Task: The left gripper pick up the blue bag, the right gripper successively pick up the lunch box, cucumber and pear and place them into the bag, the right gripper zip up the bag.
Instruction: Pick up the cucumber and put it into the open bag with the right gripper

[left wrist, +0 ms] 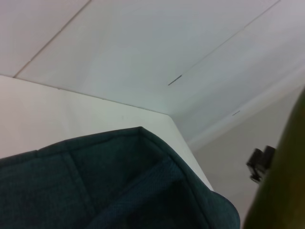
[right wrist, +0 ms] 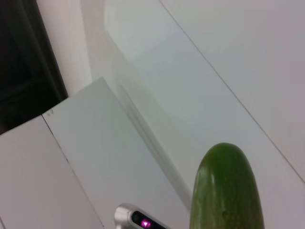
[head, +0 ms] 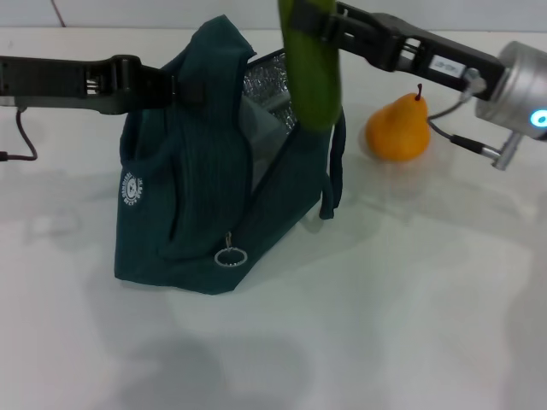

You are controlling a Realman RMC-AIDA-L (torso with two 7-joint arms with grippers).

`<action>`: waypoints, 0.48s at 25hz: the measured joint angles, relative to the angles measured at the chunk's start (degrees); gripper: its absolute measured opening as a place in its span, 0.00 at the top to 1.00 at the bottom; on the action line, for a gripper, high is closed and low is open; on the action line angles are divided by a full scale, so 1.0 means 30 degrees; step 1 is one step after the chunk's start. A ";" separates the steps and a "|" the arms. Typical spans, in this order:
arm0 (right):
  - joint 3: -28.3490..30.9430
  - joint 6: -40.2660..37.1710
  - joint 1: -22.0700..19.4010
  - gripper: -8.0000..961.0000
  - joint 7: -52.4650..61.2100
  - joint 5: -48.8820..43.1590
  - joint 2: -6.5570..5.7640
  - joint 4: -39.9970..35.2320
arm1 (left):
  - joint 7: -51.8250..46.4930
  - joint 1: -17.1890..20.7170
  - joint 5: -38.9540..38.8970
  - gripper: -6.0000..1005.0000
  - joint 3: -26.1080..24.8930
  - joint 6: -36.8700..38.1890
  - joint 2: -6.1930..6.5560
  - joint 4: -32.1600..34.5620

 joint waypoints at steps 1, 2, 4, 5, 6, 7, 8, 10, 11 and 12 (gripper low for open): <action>0.0056 0.0245 0.0312 0.34 -0.0309 0.0006 0.0002 0.0354 | -0.0002 0.0019 -0.0015 0.92 -0.0020 0.0005 -0.0018 0.0000; 0.0103 0.0462 0.0588 0.34 -0.0572 0.0021 0.0001 0.0605 | -0.0002 0.0025 -0.0033 0.92 -0.0042 0.0006 -0.0039 0.0000; 0.0133 0.0824 0.0979 0.33 -0.0917 0.0026 0.0002 0.0999 | -0.0006 0.0026 -0.0156 0.92 -0.0124 0.0010 -0.0066 -0.0001; 0.0144 0.1056 0.1201 0.33 -0.1162 0.0034 0.0002 0.1244 | -0.0013 0.0016 -0.0302 0.91 -0.0162 0.0012 -0.0084 -0.0001; 0.0150 0.1128 0.1332 0.33 -0.1308 0.0036 0.0000 0.1378 | -0.0023 0.0005 -0.0502 0.91 -0.0166 0.0011 -0.0092 -0.0002; 0.0162 0.1204 0.1492 0.33 -0.1498 0.0043 0.0001 0.1584 | -0.0035 -0.0019 -0.0763 0.91 -0.0169 0.0006 -0.0099 -0.0036; 0.0179 0.1216 0.1566 0.33 -0.1630 0.0099 0.0000 0.1723 | -0.0054 -0.0048 -0.0997 0.91 -0.0170 -0.0005 -0.0102 -0.0106; 0.0265 0.1222 0.1592 0.33 -0.1823 0.0274 -0.0003 0.1989 | -0.0082 -0.0136 -0.1391 0.91 -0.0173 -0.0048 -0.0105 -0.0370; 0.0372 0.1224 0.1592 0.33 -0.1987 0.0369 -0.0002 0.2258 | -0.0083 -0.0205 -0.1484 0.91 -0.0173 -0.0089 -0.0106 -0.0570; 0.0519 0.1224 0.1584 0.33 -0.2161 0.0426 -0.0003 0.2499 | -0.0067 -0.0257 -0.1525 0.91 -0.0177 -0.0123 -0.0106 -0.0744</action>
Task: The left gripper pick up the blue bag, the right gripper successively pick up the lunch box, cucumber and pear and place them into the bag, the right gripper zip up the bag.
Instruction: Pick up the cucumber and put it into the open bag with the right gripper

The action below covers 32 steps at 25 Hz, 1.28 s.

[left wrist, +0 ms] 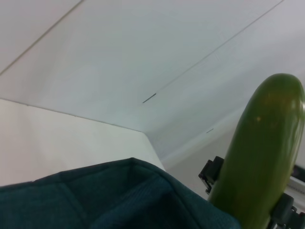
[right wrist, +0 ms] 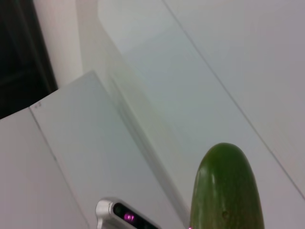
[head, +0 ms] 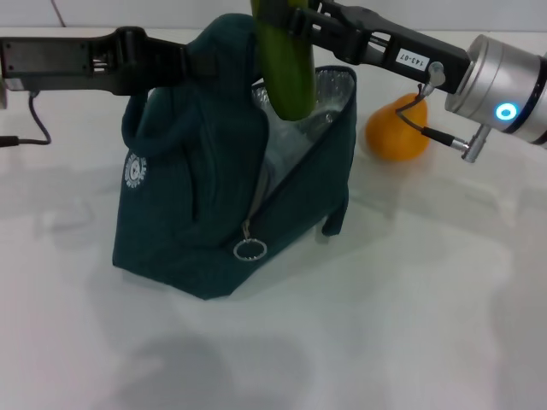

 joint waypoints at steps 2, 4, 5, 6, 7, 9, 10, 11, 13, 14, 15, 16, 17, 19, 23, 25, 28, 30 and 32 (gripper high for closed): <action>0.0279 -0.0007 -0.0071 0.33 -0.0356 0.0015 0.0000 0.0331 | 0.0064 -0.0073 -0.0019 0.91 -0.0013 -0.0068 -0.0001 -0.0359; 0.0390 -0.0021 -0.0145 0.32 -0.0701 0.0015 0.0001 0.0586 | 0.0143 -0.0119 -0.0037 0.91 -0.0027 -0.0158 0.0000 -0.0647; 0.0392 -0.0013 -0.0148 0.32 -0.0811 0.0015 0.0001 0.0692 | 0.0158 -0.0126 -0.0051 0.91 -0.0027 -0.0196 -0.0002 -0.0688; 0.0394 0.0015 -0.0148 0.32 -0.0898 0.0011 0.0000 0.0783 | 0.0159 -0.0127 -0.0080 0.91 -0.0029 -0.0226 -0.0003 -0.0693; 0.0395 0.0047 -0.0137 0.32 -0.0966 0.0003 0.0001 0.0887 | 0.0161 -0.0130 -0.0117 0.91 -0.0029 -0.0251 -0.0011 -0.0698; 0.0446 0.0081 -0.0011 0.32 -0.1124 0.0006 0.0003 0.1240 | 0.0164 -0.0140 -0.0203 0.91 -0.0030 -0.0277 -0.0052 -0.0703; 0.0583 0.0092 0.0046 0.32 -0.1189 0.0004 0.0003 0.1456 | 0.0166 -0.0146 -0.0229 0.91 -0.0029 -0.0292 -0.0069 -0.0703; 0.0790 0.0101 0.0100 0.32 -0.1238 -0.0020 0.0002 0.1697 | 0.0167 -0.0148 -0.0255 0.91 -0.0030 -0.0310 -0.0088 -0.0707; 0.1151 0.0105 0.0104 0.32 -0.1243 -0.0120 0.0002 0.2065 | 0.0173 -0.0124 -0.0265 0.91 -0.0026 -0.0327 -0.0088 -0.0711; 0.1376 0.0115 0.0045 0.32 -0.1249 -0.0217 0.0002 0.2309 | 0.0180 -0.0097 -0.0266 0.91 -0.0026 -0.0329 -0.0089 -0.0715; 0.1574 0.0148 -0.0042 0.31 -0.1259 -0.0414 0.0003 0.2476 | 0.0187 -0.0056 -0.0269 0.91 -0.0027 -0.0334 -0.0089 -0.0715; 0.1728 0.0169 -0.0090 0.31 -0.1281 -0.0548 0.0002 0.2573 | 0.0193 -0.0015 -0.0271 0.91 -0.0027 -0.0346 -0.0088 -0.0718; 0.2319 0.0291 -0.0191 0.31 -0.1455 -0.1269 0.0002 0.2828 | 0.0207 0.0036 -0.0276 0.91 -0.0026 -0.0362 -0.0090 -0.0719; 0.3571 0.0601 -0.0241 0.31 -0.1830 -0.2675 0.0001 0.3149 | 0.0230 0.0126 -0.0277 0.91 -0.0026 -0.0395 -0.0089 -0.0719; 0.7196 0.1484 -0.0443 0.31 -0.2546 -0.6498 0.0004 0.3705 | 0.0275 0.0352 -0.0259 0.91 -0.0027 -0.0422 -0.0088 -0.0720; 0.9126 0.1735 -0.0649 0.31 -0.2731 -0.8594 0.0002 0.3796 | 0.0332 0.0458 -0.0242 0.91 -0.0026 -0.0423 -0.0087 -0.0719; 1.1283 0.2029 -0.0967 0.30 -0.2845 -1.0964 0.0001 0.3813 | 0.0389 0.0553 -0.0236 0.91 -0.0026 -0.0424 -0.0087 -0.0720; 1.2138 0.2277 -0.1104 0.30 -0.2929 -1.1891 0.0001 0.3838 | 0.0407 0.0567 -0.0212 0.91 -0.0018 -0.0424 -0.0087 -0.0720; 1.2660 0.2525 -0.1158 0.30 -0.3032 -1.2487 0.0001 0.3935 | 0.0412 0.0569 -0.0195 0.91 0.0017 -0.0423 -0.0087 -0.0721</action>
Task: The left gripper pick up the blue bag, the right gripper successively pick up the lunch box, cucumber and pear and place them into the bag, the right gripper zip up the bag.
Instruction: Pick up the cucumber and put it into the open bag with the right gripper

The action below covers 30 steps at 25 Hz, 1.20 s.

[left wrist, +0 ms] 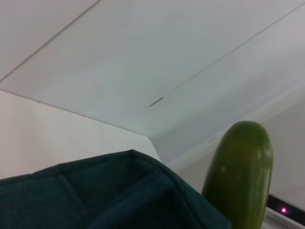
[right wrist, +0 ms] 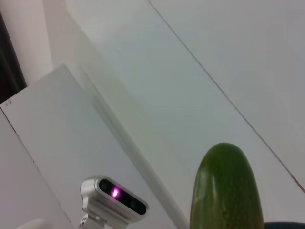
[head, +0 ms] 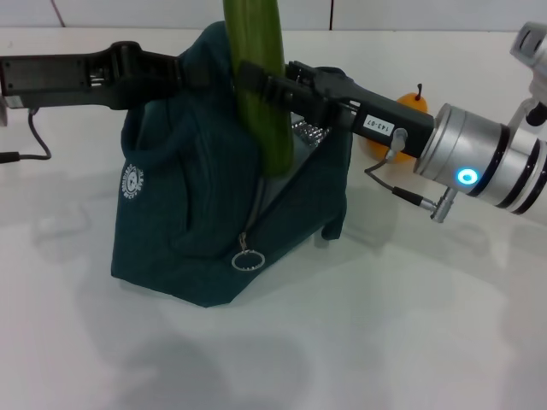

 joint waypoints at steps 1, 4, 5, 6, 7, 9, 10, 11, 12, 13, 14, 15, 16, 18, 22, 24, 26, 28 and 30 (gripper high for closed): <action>0.0127 0.0127 -0.0007 0.30 -0.0114 -0.0175 0.0000 0.0093 | 0.0000 0.0000 0.0000 0.91 0.0000 0.0000 0.0000 0.0000; 0.0276 0.0349 -0.0031 0.30 -0.0547 -0.0298 0.0001 0.0317 | 0.0004 0.0001 0.0007 0.91 -0.0004 0.0020 0.0000 0.0000; 0.0309 0.0365 -0.0048 0.29 -0.0668 -0.0329 0.0001 0.0359 | 0.0005 0.0000 0.0021 0.91 -0.0016 0.0031 -0.0001 0.0000; 0.0319 0.0365 -0.0068 0.29 -0.0769 -0.0381 0.0001 0.0391 | 0.0005 0.0000 0.0021 0.91 -0.0016 0.0031 -0.0001 0.0000; 0.0323 0.0365 -0.0077 0.29 -0.0863 -0.0450 0.0000 0.0434 | 0.0005 0.0016 0.0031 0.91 -0.0034 0.0046 0.0001 0.0000; 0.0335 0.0350 -0.0101 0.29 -0.1243 -0.0577 0.0000 0.0558 | 0.0006 0.0037 0.0032 0.91 -0.0038 0.0050 0.0000 0.0000; 0.0339 0.0331 -0.0115 0.29 -0.1435 -0.0593 0.0001 0.0631 | 0.0006 0.0037 0.0032 0.91 -0.0038 0.0050 0.0000 0.0000; 0.0344 0.0304 -0.0129 0.29 -0.1607 -0.0600 -0.0001 0.0689 | 0.0007 0.0043 0.0031 0.91 -0.0032 0.0053 0.0000 0.0000; 0.0354 0.0268 -0.0156 0.29 -0.1821 -0.0610 0.0000 0.0770 | 0.0006 0.0057 0.0020 0.91 -0.0010 0.0056 0.0008 0.0001; 0.0360 0.0262 -0.0159 0.29 -0.1858 -0.0610 0.0000 0.0786 | 0.0007 0.0058 0.0000 0.91 0.0007 0.0059 0.0020 0.0000; 0.0386 0.0261 -0.0185 0.29 -0.1882 -0.0602 0.0001 0.0805 | 0.0006 0.0058 -0.0004 0.91 0.0007 0.0059 0.0023 0.0000; 0.0439 0.0266 -0.0231 0.29 -0.1892 -0.0597 0.0001 0.0821 | 0.0005 0.0058 -0.0009 0.91 0.0009 0.0059 0.0030 0.0001; 0.0530 0.0286 -0.0293 0.29 -0.1896 -0.0597 0.0002 0.0829 | 0.0005 0.0059 -0.0014 0.91 0.0012 0.0059 0.0030 0.0000; 0.0737 0.0329 -0.0448 0.28 -0.1901 -0.0639 0.0001 0.0834 | 0.0006 0.0058 -0.0022 0.91 0.0009 0.0059 0.0030 0.0000; 0.0835 0.0347 -0.0644 0.28 -0.1909 -0.0666 0.0002 0.0845 | 0.0006 0.0058 -0.0032 0.91 -0.0016 0.0067 0.0030 0.0000; 0.0849 0.0347 -0.0673 0.28 -0.1915 -0.0672 0.0001 0.0849 | 0.0006 0.0059 -0.0039 0.91 -0.0020 0.0082 0.0030 0.0000; 0.0862 0.0358 -0.0676 0.28 -0.1929 -0.0679 0.0001 0.0850 | 0.0006 0.0059 -0.0049 0.91 0.0000 0.0087 0.0023 0.0000; 0.0890 0.0475 -0.0680 0.27 -0.1933 -0.0681 0.0001 0.0860 | 0.0006 0.0059 -0.0052 0.91 0.0009 0.0089 0.0013 0.0000; 0.0914 0.0579 -0.0687 0.27 -0.1932 -0.0653 0.0002 0.0874 | 0.0006 0.0059 -0.0052 0.91 0.0018 0.0090 0.0011 0.0000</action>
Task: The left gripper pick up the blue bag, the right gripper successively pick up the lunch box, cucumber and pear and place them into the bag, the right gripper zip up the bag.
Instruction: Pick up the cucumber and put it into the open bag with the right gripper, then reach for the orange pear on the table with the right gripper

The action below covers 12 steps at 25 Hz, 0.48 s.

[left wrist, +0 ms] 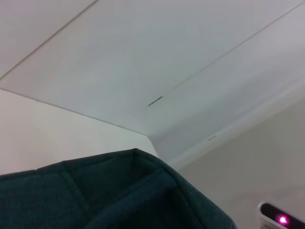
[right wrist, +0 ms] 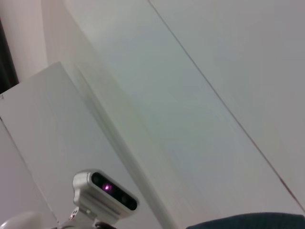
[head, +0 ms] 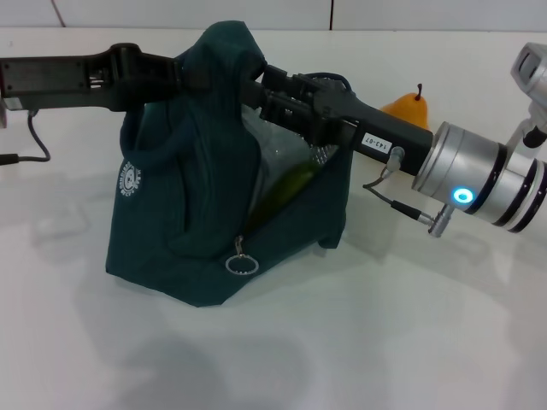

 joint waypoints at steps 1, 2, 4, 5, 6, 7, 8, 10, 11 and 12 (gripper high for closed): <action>0.0056 -0.0001 -0.0035 0.27 0.0004 0.0018 0.0000 0.0003 | 0.0000 -0.0001 0.0001 0.91 0.0006 0.0007 0.0004 0.0000; 0.0188 -0.0096 -0.0118 0.27 0.0005 0.0020 0.0000 -0.0007 | 0.0001 0.0001 -0.0001 0.91 0.0005 0.0016 0.0010 0.0000; 0.0717 -0.0647 -0.0565 0.28 0.0005 0.0001 -0.0001 -0.0272 | 0.0008 0.0001 -0.0003 0.91 -0.0023 0.0029 0.0035 0.0000; 0.0962 -0.0914 -0.0793 0.28 0.0001 -0.0023 -0.0002 -0.0449 | 0.0011 0.0009 -0.0002 0.91 -0.0037 0.0027 0.0053 0.0000; 0.1291 -0.1424 -0.1200 0.28 0.0004 -0.0010 -0.0003 -0.0867 | 0.0029 0.0048 -0.0010 0.90 -0.0045 0.0029 0.0070 0.0001; 0.1643 -0.1859 -0.1675 0.28 0.0038 0.0009 -0.0014 -0.1362 | 0.0036 0.0075 -0.0022 0.90 -0.0045 0.0029 0.0075 0.0000; 0.1880 -0.2115 -0.2053 0.28 0.0086 0.0042 -0.0048 -0.1798 | 0.0042 0.0091 -0.0027 0.90 -0.0050 0.0029 0.0076 0.0000; 0.2369 -0.2208 -0.3111 0.28 0.0284 0.0120 -0.0156 -0.3294 | 0.0054 0.0107 -0.0052 0.90 -0.0051 0.0030 0.0072 -0.0001; 0.2369 -0.2208 -0.3111 0.28 0.0284 0.0120 -0.0156 -0.3294 | 0.0055 0.0111 -0.0057 0.90 -0.0057 0.0031 0.0062 0.0000; 0.2422 -0.1968 -0.3474 0.28 0.0395 0.0138 -0.0170 -0.4078 | 0.0058 0.0112 -0.0059 0.90 -0.0057 0.0037 0.0056 0.0000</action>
